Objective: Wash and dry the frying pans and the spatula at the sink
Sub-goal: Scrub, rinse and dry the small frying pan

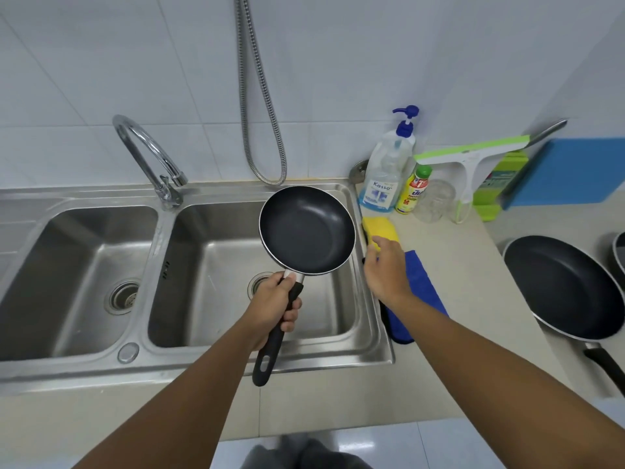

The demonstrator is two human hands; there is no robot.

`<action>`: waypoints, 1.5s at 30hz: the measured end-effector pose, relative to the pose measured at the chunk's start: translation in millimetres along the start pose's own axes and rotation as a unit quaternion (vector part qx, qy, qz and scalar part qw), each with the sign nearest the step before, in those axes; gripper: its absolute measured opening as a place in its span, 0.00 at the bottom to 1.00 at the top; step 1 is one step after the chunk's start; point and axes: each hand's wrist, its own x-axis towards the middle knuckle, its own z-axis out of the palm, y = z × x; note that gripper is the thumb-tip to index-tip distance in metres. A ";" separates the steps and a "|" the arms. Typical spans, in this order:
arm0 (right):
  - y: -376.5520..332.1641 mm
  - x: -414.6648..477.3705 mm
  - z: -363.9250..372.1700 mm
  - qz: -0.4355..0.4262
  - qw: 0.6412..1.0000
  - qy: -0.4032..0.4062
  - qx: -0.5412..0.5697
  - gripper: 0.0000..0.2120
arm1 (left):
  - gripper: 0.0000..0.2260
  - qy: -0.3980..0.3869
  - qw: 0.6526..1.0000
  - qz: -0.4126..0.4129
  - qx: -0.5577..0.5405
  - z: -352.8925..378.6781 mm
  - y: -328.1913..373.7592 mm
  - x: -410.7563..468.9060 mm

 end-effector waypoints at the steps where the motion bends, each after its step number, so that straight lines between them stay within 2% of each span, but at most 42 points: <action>1: -12.1 1.5 3.5 0.022 0.999 -0.020 0.041 0.19 | 0.10 -0.006 1.000 0.004 -0.004 3.7 1.9 -1.6; 3: -28.3 6.0 8.7 0.083 0.986 -0.061 0.129 0.20 | 0.10 -0.015 1.000 0.016 -0.008 11.7 5.7 -2.6; 6: -35.3 10.7 5.8 0.109 0.977 -0.024 0.181 0.17 | 0.10 -0.034 0.999 0.032 -0.011 23.6 12.5 -2.4; 10: -38.3 10.8 -22.1 0.132 0.979 0.034 0.154 0.19 | 0.12 -0.057 0.995 0.066 0.050 40.5 16.8 1.7; 16: -7.3 17.3 -68.3 0.127 0.981 0.066 0.131 0.18 | 0.13 -0.053 0.980 0.086 0.170 76.3 4.8 23.2; 18: 5.5 20.8 -84.3 0.122 0.981 0.076 0.128 0.16 | 0.13 -0.049 0.980 0.078 0.178 96.8 -1.4 27.8; 20: 23.3 25.6 -98.5 0.120 0.981 0.082 0.127 0.15 | 0.08 -0.046 0.977 0.079 0.190 121.1 -6.6 29.7; 23: 66.0 42.0 -118.3 0.132 0.977 0.084 0.142 0.19 | 0.04 -0.057 0.978 0.074 0.189 160.7 -16.9 33.8; 31: 126.3 51.7 -185.9 0.165 0.963 0.127 0.170 0.15 | 0.07 -0.038 0.968 0.043 0.243 266.6 -41.6 44.3; 36: 175.6 66.7 -203.8 0.200 0.961 0.105 0.162 0.17 | 0.04 -0.025 0.969 0.022 0.245 316.4 -58.0 46.2; 45: 213.2 90.8 -216.0 0.217 0.958 0.083 0.170 0.18 | 0.06 -0.006 0.969 -0.012 0.245 359.4 -76.6 66.4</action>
